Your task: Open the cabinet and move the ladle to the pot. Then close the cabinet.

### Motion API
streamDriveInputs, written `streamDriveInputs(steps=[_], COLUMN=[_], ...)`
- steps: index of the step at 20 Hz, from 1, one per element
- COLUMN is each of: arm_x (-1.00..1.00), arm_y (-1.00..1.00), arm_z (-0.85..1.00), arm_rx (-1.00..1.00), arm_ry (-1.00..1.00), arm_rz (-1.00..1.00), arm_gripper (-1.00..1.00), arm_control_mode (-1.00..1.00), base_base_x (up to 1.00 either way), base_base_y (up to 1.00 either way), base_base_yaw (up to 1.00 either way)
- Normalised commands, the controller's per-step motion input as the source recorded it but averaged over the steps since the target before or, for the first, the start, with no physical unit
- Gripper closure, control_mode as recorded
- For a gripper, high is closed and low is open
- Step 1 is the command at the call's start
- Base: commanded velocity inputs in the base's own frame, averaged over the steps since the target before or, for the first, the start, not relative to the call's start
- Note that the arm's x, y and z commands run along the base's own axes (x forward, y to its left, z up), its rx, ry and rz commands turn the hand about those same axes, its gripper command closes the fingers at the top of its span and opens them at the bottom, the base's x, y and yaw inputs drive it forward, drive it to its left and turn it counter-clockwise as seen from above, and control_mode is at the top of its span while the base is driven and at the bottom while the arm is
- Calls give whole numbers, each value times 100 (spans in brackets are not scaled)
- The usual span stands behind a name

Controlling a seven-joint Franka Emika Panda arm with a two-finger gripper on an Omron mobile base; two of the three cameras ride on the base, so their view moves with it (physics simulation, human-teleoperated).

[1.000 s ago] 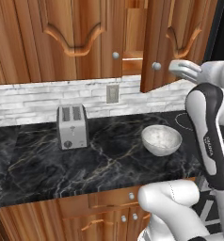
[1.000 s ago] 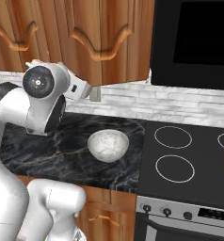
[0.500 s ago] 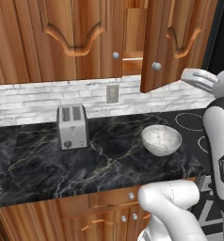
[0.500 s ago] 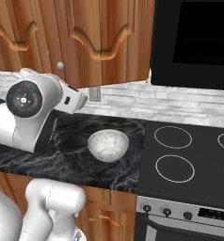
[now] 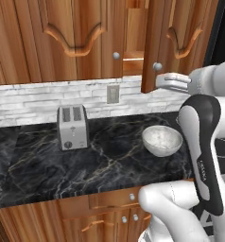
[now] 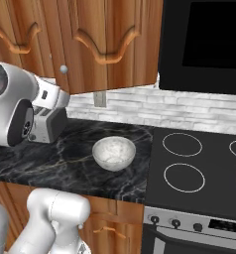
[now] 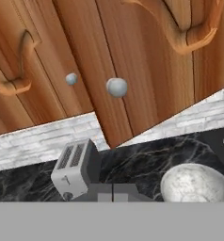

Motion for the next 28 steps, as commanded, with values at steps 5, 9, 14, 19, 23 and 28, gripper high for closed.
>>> streamDriveInputs(steps=[5,9,14,19,23,28], arm_x=[-8,0,0,3,13,13], arm_y=[49,44,29,19,10,3], arm_z=[-7,-3,0,0,0,0], arm_rx=[-18,-17,-15,-14,-13,-13], arm_ry=[-1,-1,-2,-5,-1,0], arm_rz=[17,11,1,0,0,0], arm_gripper=[100,100,100,100,100,100], arm_control_mode=[-100,-100,-100,-100,-100,-100], base_base_x=[0,0,0,0,0,0], base_base_y=[0,0,0,0,0,0], base_base_yaw=[0,0,0,0,0,0])
